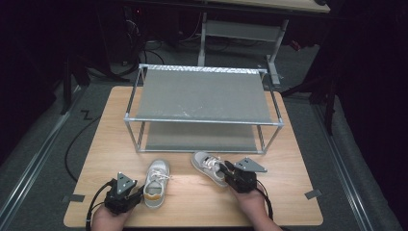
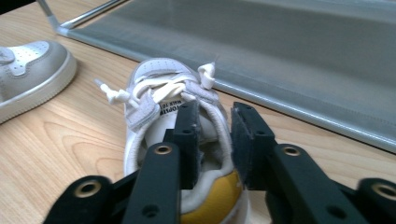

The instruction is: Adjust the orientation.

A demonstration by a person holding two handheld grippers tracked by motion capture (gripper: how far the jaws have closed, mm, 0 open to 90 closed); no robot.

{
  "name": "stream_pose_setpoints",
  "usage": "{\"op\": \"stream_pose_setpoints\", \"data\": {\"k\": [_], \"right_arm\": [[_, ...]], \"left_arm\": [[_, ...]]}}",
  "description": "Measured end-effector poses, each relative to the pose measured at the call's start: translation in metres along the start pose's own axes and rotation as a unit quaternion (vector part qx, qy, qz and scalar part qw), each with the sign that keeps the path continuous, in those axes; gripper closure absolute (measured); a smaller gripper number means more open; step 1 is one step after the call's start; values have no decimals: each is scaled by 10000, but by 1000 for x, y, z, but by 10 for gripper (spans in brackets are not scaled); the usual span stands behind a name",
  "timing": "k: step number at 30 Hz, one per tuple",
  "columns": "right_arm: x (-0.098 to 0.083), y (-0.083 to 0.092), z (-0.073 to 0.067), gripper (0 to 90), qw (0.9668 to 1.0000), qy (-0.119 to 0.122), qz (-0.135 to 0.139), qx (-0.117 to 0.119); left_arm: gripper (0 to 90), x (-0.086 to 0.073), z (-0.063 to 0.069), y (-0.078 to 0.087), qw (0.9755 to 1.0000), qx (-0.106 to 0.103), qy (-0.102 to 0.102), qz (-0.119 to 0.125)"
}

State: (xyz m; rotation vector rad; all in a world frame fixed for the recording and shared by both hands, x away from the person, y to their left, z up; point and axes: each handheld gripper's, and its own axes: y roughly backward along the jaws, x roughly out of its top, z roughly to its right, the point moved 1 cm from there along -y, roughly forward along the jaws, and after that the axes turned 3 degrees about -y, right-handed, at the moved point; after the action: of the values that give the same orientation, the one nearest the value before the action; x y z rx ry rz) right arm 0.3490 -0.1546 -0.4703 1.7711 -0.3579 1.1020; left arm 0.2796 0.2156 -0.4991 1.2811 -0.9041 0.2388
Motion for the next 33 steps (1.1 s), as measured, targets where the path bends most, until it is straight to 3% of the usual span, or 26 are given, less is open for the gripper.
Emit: {"op": "stream_pose_setpoints", "data": {"k": [12,22,24,26,29,32,33], "right_arm": [[-7,14,-8,730,9999,-75,-116,-2],[-19,35,-14,686,9999,-67,-116,46],[-18,44,-14,679,10000,-69,40,58],[-17,48,-14,676,9999,-64,108,47],[-15,60,-6,678,9993,-142,313,-131],[-16,62,2,689,9989,-236,303,-260],[-20,62,11,697,9986,-322,204,-377]], "left_arm": [[639,7,5,-8,9999,-148,-81,21],[616,25,30,-23,9969,-550,-556,49],[615,28,33,-26,9966,-565,-600,60],[613,29,32,-26,9966,-559,-603,53],[616,30,28,-25,9976,-515,-443,118],[617,31,20,-24,9988,-401,-226,156],[617,31,17,-25,9991,-363,-134,155]]}}
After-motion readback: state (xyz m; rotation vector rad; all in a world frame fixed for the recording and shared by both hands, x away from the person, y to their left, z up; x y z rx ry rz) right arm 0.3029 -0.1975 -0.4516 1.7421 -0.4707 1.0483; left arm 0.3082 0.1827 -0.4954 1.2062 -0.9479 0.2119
